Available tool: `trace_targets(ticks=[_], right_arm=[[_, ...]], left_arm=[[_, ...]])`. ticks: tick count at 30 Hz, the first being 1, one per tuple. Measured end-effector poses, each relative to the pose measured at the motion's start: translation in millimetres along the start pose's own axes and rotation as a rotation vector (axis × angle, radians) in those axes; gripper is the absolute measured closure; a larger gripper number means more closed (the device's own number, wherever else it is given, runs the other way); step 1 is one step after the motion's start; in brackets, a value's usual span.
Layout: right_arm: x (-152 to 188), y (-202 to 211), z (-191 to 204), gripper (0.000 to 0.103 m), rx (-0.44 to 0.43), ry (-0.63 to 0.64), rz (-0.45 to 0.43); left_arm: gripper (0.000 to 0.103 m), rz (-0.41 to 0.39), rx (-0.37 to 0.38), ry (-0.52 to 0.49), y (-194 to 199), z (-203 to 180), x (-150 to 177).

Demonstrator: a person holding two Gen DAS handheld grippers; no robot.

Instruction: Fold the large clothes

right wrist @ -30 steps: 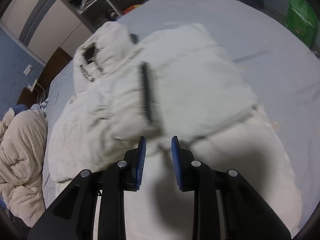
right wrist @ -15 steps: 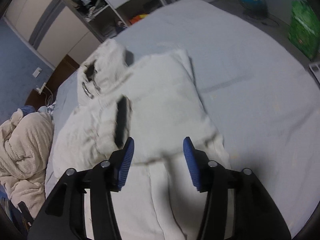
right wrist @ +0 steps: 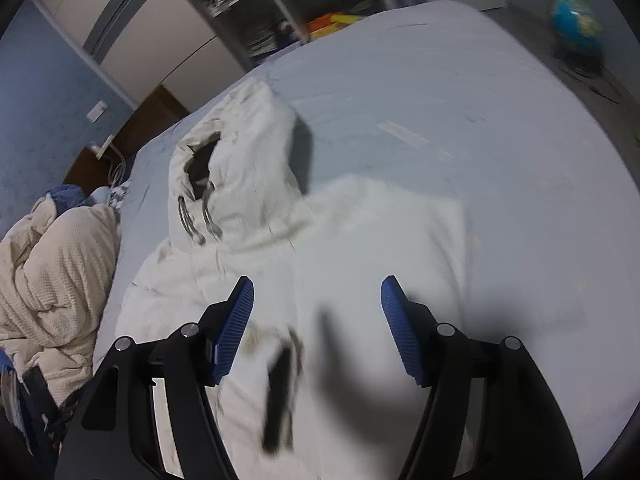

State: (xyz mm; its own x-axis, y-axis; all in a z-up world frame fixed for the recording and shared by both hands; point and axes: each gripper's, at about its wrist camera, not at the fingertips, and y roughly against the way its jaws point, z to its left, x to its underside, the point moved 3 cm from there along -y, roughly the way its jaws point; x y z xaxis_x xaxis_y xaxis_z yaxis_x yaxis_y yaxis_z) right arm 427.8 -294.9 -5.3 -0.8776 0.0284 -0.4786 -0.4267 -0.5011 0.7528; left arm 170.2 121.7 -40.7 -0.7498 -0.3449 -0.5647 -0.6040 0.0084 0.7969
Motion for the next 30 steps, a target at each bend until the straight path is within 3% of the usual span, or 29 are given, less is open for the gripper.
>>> trace_targets(ticks=[7, 13, 16, 20, 27, 28, 30], right_arm=[[-87, -68, 17, 0.037, -0.099, 0.010, 0.025], [-145, -137, 30, 0.034, -0.155, -0.030, 0.037], [-163, -173, 33, 0.033, -0.191, -0.067, 0.041], [-176, -220, 44, 0.033, -0.224, -0.084, 0.070], [-187, -258, 44, 0.034, -0.208, -0.125, 0.031], [-188, -258, 45, 0.035, -0.197, -0.122, 0.017], [-189, -254, 51, 0.066, -0.193, -0.098, -0.004]], left_arm=[[0.007, -0.092, 0.064, 0.033, -53, -19, -53], [0.007, -0.084, 0.042, -0.047, -95, -27, -40], [0.007, -0.128, 0.026, -0.106, -99, -32, -37], [0.005, -0.167, 0.069, -0.089, -106, -23, -33], [0.005, -0.187, 0.077, -0.086, -113, -21, -31], [0.005, -0.189, 0.076, -0.086, -113, -21, -31], [0.005, -0.189, 0.072, -0.091, -113, -22, -29]])
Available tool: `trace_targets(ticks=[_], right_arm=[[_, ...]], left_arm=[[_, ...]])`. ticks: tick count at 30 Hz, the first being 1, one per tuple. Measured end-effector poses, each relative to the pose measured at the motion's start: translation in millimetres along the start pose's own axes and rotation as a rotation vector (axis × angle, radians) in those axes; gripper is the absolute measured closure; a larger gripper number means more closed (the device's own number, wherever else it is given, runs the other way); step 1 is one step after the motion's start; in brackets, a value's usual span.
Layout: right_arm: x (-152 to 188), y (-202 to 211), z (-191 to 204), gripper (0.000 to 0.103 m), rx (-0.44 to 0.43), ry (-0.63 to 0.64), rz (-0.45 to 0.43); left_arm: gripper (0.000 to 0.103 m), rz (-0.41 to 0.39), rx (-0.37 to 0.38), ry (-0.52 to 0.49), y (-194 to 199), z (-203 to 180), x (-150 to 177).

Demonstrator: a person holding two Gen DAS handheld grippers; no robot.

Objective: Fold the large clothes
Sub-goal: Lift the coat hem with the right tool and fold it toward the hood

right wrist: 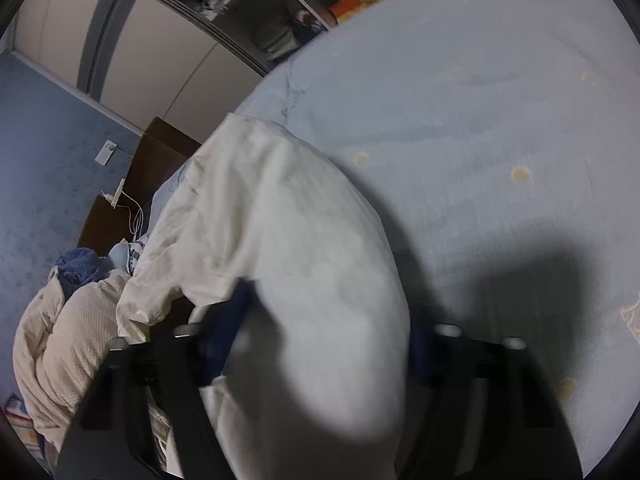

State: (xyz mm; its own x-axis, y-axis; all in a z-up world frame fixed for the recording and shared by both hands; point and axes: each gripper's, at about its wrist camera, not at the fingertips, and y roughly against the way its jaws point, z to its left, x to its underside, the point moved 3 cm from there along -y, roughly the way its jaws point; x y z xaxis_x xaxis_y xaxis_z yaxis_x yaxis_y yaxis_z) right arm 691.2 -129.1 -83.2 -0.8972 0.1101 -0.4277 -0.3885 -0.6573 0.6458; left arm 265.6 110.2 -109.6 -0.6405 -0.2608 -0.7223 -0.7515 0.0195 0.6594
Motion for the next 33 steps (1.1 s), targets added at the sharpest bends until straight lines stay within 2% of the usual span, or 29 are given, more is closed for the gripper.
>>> trace_targets(ticks=[3, 6, 11, 18, 21, 24, 29, 33], right_arm=[[-1, 11, 16, 0.085, 0.001, 0.037, -0.024], [4, 27, 41, 0.090, -0.011, 0.087, -0.048], [28, 63, 83, 0.092, -0.026, 0.149, -0.068], [106, 131, 132, 0.094, -0.070, 0.242, -0.097], [142, 156, 146, 0.094, -0.063, 0.286, -0.103], [180, 178, 150, 0.094, -0.064, 0.311, -0.103], [239, 197, 143, 0.094, -0.028, 0.379, -0.095], [280, 205, 128, 0.094, 0.016, 0.416, -0.086]], left_arm=[[0.005, -0.001, 0.004, 0.001, 0, 1, 1], [0.005, 0.001, 0.006, 0.003, -2, 1, 0], [0.005, 0.001, 0.007, 0.007, -3, 0, 0], [0.006, -0.002, 0.016, 0.018, -2, 0, 0], [0.007, -0.011, -0.007, 0.035, 4, 3, 2], [0.007, -0.015, -0.039, 0.064, 25, 6, 12], [0.007, 0.007, -0.068, 0.010, 63, 3, 33], [0.007, 0.039, -0.038, 0.066, 90, 10, 49]])
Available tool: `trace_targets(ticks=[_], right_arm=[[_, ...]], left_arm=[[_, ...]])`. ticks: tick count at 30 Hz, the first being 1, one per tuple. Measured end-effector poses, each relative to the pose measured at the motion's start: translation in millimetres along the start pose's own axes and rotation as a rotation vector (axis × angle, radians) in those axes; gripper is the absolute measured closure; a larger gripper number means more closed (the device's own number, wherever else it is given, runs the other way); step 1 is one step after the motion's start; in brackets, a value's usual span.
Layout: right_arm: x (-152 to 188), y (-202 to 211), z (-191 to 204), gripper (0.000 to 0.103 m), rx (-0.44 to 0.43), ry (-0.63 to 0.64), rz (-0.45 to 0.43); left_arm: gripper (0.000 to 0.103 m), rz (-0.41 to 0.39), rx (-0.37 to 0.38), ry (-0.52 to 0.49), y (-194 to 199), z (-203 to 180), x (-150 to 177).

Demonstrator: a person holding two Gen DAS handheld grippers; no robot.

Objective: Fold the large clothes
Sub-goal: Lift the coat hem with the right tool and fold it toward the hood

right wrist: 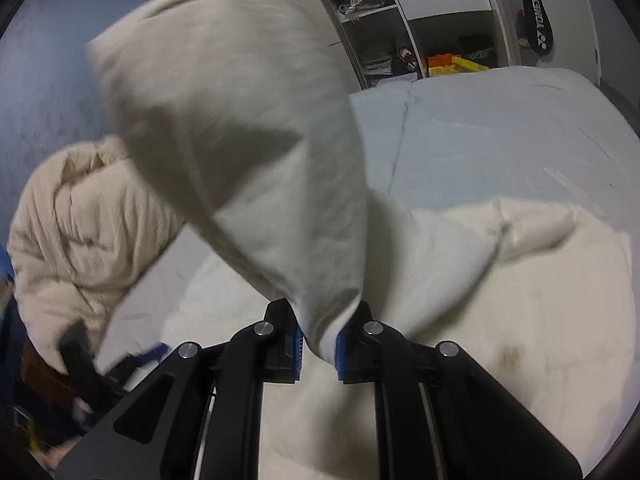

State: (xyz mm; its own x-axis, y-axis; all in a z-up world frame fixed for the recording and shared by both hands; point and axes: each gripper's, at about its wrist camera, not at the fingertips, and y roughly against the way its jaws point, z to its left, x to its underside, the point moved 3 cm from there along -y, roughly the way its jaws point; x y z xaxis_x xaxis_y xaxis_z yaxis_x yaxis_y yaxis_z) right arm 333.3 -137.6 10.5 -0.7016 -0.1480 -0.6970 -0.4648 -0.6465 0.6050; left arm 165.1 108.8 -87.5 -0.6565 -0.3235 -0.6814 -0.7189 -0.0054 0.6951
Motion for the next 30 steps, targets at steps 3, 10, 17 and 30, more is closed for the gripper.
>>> trace_targets(ticks=[3, 10, 17, 30], right_arm=[[25, 7, 1, 0.094, 0.029, 0.028, 0.002], [65, 19, 8, 0.094, 0.117, 0.136, 0.006], [82, 25, 6, 0.094, 0.143, 0.144, 0.003], [85, 31, 9, 0.094, 0.164, 0.116, 0.008]], left_arm=[[0.007, 0.028, 0.007, 0.047, 18, 9, 9], [0.007, 0.049, 0.066, 0.103, 57, 7, 18], [0.007, 0.007, 0.182, 0.118, 95, -27, 4], [0.055, 0.115, 0.625, 0.341, 48, -102, -56]])
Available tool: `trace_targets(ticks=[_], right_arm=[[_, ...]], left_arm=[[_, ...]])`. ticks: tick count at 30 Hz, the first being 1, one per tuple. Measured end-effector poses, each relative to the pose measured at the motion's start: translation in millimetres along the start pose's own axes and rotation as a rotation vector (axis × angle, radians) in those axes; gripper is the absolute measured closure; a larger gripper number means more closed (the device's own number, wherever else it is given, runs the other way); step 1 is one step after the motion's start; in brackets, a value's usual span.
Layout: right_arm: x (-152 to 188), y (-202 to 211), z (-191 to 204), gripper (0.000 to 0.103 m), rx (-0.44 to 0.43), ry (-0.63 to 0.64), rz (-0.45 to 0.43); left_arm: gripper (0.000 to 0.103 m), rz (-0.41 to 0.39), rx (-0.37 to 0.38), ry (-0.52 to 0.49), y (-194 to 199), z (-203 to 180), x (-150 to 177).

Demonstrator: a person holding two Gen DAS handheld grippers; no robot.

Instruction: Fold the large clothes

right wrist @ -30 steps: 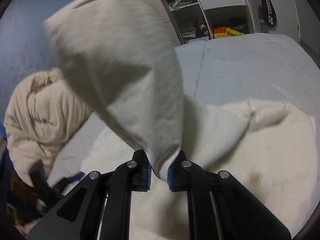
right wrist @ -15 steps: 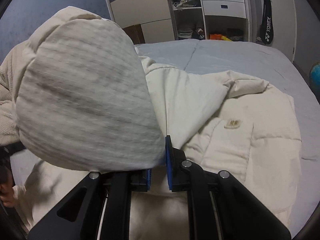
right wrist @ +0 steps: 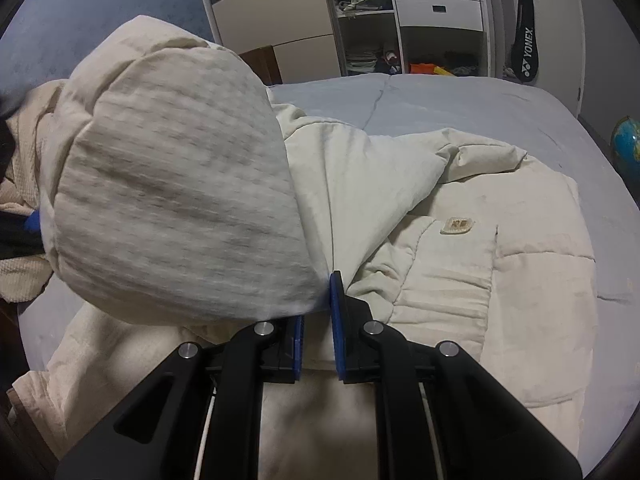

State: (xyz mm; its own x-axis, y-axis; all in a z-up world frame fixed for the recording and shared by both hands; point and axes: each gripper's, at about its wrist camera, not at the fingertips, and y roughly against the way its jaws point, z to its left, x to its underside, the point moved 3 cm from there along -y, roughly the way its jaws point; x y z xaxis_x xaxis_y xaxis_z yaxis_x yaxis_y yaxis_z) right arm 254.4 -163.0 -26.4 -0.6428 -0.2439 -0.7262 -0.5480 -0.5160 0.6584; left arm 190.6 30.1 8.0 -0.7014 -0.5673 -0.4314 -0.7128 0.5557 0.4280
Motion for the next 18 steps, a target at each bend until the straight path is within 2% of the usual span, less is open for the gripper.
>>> trace_targets(ticks=[2, 3, 7, 9, 13, 14, 18], right_arm=[[3, 6, 0, 0.093, -0.001, -0.017, -0.003], [5, 10, -2, 0.093, -0.006, -0.037, 0.000], [15, 24, -11, 0.092, -0.084, -0.191, 0.010], [23, 30, -15, 0.080, -0.137, -0.289, 0.016], [42, 37, -19, 0.067, -0.253, -0.470, 0.041], [45, 38, -20, 0.061, -0.282, -0.505, 0.048], [68, 33, -30, 0.053, -0.512, -0.810, 0.052]], left_arm=[[0.079, 0.007, 0.032, 0.022, -4, 1, -4], [0.087, -0.005, 0.036, 0.016, -2, -1, -4], [0.090, -0.036, 0.036, -0.002, 9, -4, 0], [0.090, -0.037, 0.037, 0.002, 11, -3, 4], [0.090, -0.027, 0.042, 0.008, 17, 4, 19], [0.090, -0.026, 0.045, 0.010, 18, 5, 23], [0.090, -0.020, 0.034, 0.025, 16, 14, 31]])
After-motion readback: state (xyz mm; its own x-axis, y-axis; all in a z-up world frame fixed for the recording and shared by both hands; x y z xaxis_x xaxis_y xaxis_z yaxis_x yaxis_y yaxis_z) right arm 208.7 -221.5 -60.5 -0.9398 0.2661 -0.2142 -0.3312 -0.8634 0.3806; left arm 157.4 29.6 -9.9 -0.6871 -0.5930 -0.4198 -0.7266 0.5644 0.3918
